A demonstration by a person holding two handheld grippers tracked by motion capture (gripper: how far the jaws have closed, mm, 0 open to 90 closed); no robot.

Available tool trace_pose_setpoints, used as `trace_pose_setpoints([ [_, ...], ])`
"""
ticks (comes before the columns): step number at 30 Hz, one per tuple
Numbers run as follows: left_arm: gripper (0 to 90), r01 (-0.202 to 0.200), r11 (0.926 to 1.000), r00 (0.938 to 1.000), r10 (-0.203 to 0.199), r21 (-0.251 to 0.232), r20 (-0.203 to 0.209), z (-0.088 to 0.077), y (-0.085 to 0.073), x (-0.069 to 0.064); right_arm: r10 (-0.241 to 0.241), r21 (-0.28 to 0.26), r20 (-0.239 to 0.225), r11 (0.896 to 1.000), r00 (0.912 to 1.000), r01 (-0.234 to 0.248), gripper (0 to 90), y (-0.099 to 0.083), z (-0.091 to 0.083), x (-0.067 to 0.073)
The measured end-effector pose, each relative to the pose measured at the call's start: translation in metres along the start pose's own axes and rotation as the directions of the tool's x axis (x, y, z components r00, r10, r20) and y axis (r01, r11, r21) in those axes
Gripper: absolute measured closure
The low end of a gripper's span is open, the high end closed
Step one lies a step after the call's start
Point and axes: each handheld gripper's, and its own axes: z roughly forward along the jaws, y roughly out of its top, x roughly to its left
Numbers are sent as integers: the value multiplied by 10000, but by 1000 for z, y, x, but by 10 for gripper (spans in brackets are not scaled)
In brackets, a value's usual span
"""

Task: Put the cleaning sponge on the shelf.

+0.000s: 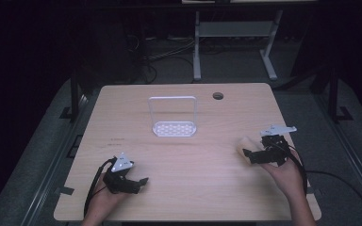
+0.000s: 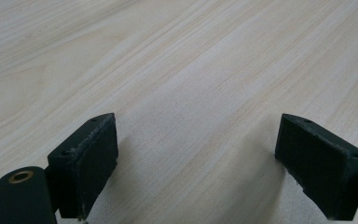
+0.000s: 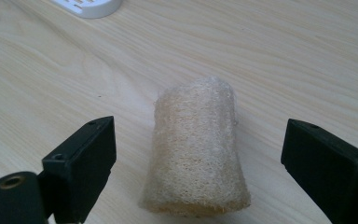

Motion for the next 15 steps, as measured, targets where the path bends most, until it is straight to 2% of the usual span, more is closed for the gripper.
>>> trace_pose_setpoints([
  [12, 124, 3, 10000, 10000, -3, 0, -3, 0, 0, 0, 166, 292, -62, 9994, 9998, -164, 106, -4, 12, -7],
  [13, 124, -1, 10000, 10000, 1, 2, -3, 0, 0, 0, 111, 277, -131, 9996, 9999, -107, 139, -6, 14, -8],
  [15, 124, 3, 10000, 10000, -3, 0, -3, 0, 0, 0, 177, 340, -196, 9993, 9996, -171, 139, -8, 17, -8],
])
